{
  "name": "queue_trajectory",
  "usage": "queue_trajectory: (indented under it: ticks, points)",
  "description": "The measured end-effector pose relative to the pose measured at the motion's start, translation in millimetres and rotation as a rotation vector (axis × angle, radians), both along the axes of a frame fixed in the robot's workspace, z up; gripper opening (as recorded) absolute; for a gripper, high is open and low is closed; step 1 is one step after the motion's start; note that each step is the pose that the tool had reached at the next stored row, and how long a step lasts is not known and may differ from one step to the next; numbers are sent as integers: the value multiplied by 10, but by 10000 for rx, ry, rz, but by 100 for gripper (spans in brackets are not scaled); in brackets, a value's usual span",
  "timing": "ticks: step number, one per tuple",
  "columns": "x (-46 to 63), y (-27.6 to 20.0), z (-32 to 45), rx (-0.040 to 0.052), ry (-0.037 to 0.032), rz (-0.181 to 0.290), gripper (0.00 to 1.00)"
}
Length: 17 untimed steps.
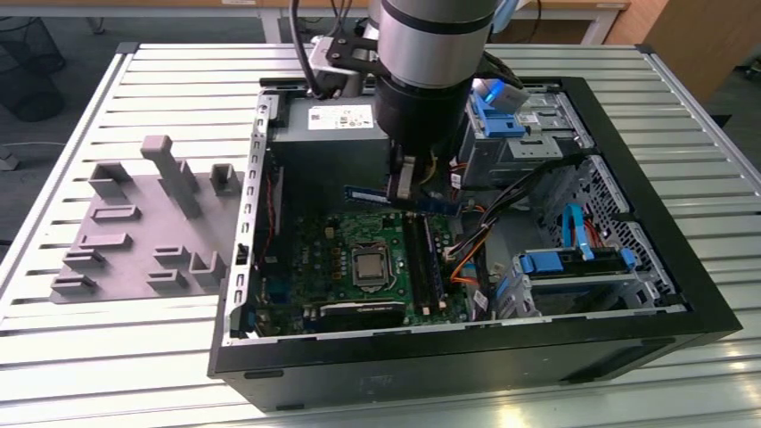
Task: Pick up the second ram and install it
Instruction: 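Insert the second ram into the second slot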
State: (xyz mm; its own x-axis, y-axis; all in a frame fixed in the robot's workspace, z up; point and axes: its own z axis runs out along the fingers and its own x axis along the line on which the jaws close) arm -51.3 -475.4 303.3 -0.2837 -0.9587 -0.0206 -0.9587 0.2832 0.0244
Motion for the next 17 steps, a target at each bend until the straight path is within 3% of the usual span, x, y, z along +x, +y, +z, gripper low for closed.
queue_trajectory:
  ticks: [17]
  points:
    - [0,0,-21,-9,0,-3075,14]
